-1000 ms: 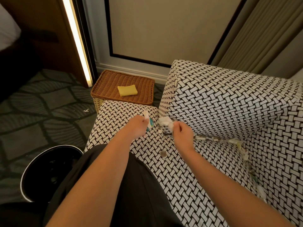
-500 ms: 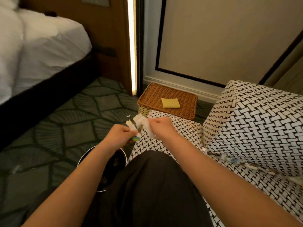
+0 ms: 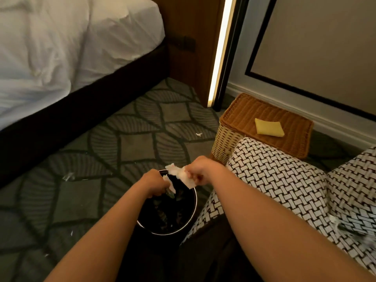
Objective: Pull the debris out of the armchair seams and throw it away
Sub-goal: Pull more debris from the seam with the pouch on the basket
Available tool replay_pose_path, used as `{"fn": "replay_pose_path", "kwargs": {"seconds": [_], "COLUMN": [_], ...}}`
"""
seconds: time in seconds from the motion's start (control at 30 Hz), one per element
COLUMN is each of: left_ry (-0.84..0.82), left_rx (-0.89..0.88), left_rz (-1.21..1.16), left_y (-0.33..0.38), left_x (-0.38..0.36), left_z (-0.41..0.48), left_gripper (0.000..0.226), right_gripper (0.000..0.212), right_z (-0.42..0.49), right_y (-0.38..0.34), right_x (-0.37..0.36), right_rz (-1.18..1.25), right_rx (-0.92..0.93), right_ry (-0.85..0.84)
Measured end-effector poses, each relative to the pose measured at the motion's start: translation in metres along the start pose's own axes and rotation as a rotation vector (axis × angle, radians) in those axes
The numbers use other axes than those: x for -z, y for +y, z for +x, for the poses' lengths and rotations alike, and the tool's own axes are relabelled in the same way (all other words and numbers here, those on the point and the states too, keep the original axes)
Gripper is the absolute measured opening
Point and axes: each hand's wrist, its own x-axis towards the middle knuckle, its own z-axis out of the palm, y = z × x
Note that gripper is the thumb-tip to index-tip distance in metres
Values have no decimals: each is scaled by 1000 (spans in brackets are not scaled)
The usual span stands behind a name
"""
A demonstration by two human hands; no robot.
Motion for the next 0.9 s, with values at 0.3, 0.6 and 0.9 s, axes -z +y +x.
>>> {"fn": "replay_pose_path", "kwargs": {"seconds": [0.3,0.6,0.9], "left_ry": [106,-31,219], "left_rx": [-156,-519,-698], "left_rz": [55,-230,-196], "left_y": [22,121,218], "left_x": [-1,-59,-127], "left_z": [32,26,58], "left_gripper": [25,24,28], "right_gripper": [17,23,32], "right_z": [26,38,70], "right_y": [-8,23,92], "right_x": [15,121,213], "right_rz": [96,81,-196], "right_rx": [81,474,216], "right_ry": [16,652,989]}}
